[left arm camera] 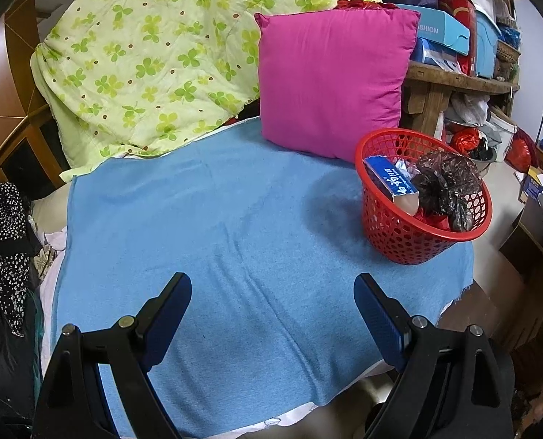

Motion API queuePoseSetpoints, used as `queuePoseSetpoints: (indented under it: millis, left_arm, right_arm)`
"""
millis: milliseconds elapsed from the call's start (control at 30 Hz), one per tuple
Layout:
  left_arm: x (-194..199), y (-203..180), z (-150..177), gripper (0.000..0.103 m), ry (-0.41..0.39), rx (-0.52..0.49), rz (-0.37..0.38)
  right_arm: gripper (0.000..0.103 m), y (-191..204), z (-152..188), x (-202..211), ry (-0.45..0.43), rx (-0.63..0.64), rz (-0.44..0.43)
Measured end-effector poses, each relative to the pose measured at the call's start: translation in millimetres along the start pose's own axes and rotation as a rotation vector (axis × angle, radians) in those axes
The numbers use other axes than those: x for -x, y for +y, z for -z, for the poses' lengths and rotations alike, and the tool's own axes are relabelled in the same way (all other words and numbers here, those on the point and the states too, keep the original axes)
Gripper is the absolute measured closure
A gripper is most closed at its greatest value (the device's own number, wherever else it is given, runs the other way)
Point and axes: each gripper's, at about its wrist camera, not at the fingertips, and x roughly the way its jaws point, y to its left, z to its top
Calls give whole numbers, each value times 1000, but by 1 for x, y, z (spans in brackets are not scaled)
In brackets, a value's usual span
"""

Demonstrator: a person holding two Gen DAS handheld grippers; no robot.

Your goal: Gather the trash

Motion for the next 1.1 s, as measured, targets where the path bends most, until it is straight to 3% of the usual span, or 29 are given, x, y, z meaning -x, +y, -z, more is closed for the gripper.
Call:
queuePoseSetpoints:
  millis: [1100]
  left_arm:
    - [-5,1,3,13,8,-10,10]
  right_arm:
    - [18,6,1,-5,9,3,1]
